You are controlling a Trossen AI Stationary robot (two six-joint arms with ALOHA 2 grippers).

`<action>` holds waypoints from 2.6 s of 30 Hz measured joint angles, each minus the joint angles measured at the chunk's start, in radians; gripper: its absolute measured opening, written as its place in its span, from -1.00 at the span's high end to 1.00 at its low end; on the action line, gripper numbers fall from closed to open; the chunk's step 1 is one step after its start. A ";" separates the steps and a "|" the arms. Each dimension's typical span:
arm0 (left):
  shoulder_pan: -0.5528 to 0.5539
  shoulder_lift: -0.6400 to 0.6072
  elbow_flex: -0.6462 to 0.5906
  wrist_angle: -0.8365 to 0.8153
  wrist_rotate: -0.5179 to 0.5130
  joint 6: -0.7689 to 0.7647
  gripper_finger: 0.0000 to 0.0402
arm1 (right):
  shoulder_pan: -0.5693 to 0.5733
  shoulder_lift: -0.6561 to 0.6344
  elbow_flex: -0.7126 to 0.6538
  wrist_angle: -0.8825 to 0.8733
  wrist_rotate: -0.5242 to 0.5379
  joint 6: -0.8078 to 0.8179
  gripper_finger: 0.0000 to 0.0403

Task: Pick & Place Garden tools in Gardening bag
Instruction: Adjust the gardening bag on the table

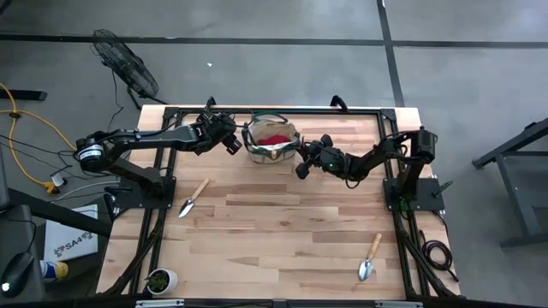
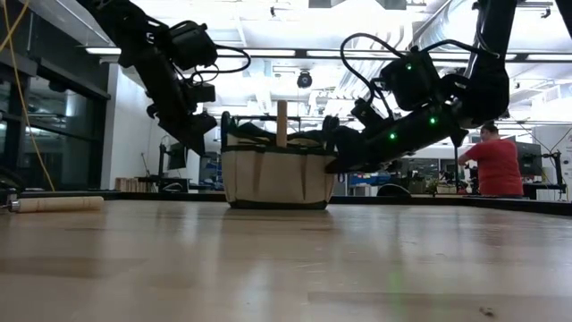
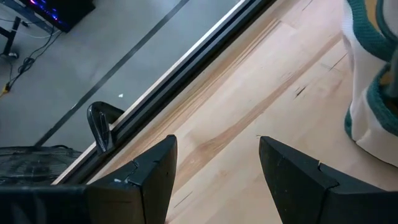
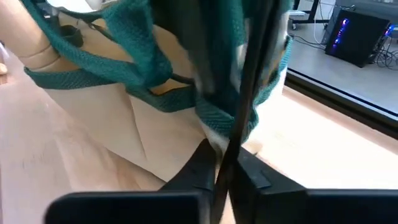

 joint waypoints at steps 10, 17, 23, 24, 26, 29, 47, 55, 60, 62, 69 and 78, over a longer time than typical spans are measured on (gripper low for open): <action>0.000 0.000 0.000 -0.040 0.000 0.000 -0.10 | 0.002 -0.005 0.001 -0.057 -0.063 -0.020 0.98; 0.000 0.000 0.000 -0.058 0.000 -0.001 -0.10 | 0.046 -0.006 0.001 -0.133 -0.099 -0.020 0.98; 0.000 0.000 0.000 -0.068 0.005 -0.002 -0.10 | 0.095 -0.011 0.000 -0.179 -0.127 -0.003 0.98; 0.000 0.000 0.000 -0.071 0.008 -0.007 -0.10 | 0.101 -0.017 0.000 -0.192 -0.127 0.005 0.98; 0.000 0.000 0.000 -0.072 0.022 -0.008 -0.10 | 0.112 -0.035 0.000 -0.217 -0.127 0.016 0.98; 0.000 0.000 0.000 -0.072 0.030 -0.008 -0.10 | 0.123 -0.087 -0.002 -0.265 -0.131 0.034 0.98; 0.000 0.000 0.000 -0.047 0.139 -0.013 -0.10 | 0.131 -0.431 -0.003 -0.750 -0.224 0.089 0.98; 0.000 0.000 0.000 0.013 0.204 -0.007 -0.10 | 0.151 -0.432 -0.002 -0.763 -0.224 0.097 0.98; 0.000 0.000 0.001 0.081 0.289 0.081 -0.10 | 0.151 -0.432 -0.002 -0.763 -0.232 0.096 0.98; 0.000 0.000 0.001 0.097 0.295 0.097 -0.10 | 0.151 -0.432 -0.002 -0.763 -0.245 0.096 0.98; 0.001 0.081 0.003 0.224 0.265 0.099 -0.05 | 0.153 -0.432 -0.001 -0.763 -0.292 0.086 0.98; 0.001 0.208 0.002 0.319 0.135 0.106 0.33 | 0.155 -0.432 0.000 -0.765 -0.310 0.081 0.98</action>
